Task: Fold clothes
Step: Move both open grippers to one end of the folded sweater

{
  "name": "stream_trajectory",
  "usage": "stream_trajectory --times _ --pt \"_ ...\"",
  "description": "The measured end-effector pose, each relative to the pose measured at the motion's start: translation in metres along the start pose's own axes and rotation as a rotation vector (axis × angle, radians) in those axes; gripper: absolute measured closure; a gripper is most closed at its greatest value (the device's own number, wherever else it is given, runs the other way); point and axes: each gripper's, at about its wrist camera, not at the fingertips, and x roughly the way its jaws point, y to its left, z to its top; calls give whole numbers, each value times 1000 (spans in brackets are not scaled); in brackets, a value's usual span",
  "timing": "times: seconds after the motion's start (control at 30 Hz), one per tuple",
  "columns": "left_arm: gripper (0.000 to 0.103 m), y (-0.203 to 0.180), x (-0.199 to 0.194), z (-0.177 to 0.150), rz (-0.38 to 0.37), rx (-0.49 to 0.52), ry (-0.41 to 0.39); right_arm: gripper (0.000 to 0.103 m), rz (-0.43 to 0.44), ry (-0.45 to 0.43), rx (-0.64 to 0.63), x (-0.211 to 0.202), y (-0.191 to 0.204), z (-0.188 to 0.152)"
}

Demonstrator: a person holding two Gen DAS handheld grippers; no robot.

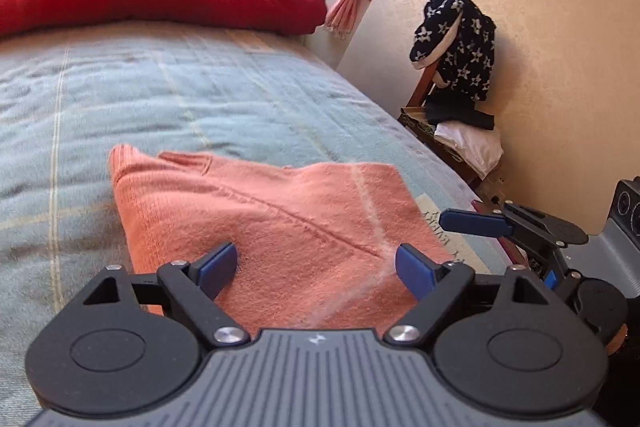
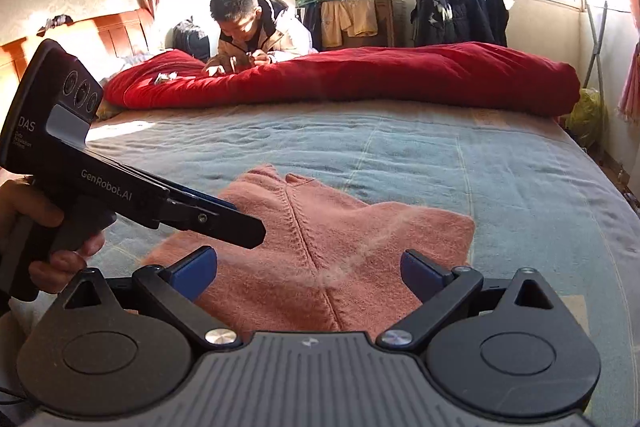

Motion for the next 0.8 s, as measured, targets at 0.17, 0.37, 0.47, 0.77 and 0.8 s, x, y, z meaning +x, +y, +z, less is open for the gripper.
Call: stream_trajectory --times 0.17,0.37,0.47,0.77,0.8 --pt "17 13 4 3 -46 -38 -12 0 -4 53 96 29 -29 -21" --pt "17 6 21 19 14 -18 2 0 -34 37 71 27 -21 -24" --pt "17 5 30 17 47 15 21 0 -44 44 75 24 -20 -21" --pt "16 -24 -24 -4 135 72 7 0 136 -6 100 -35 39 -18" --pt "16 -26 -30 -10 144 77 7 0 176 -2 105 -36 47 -21"
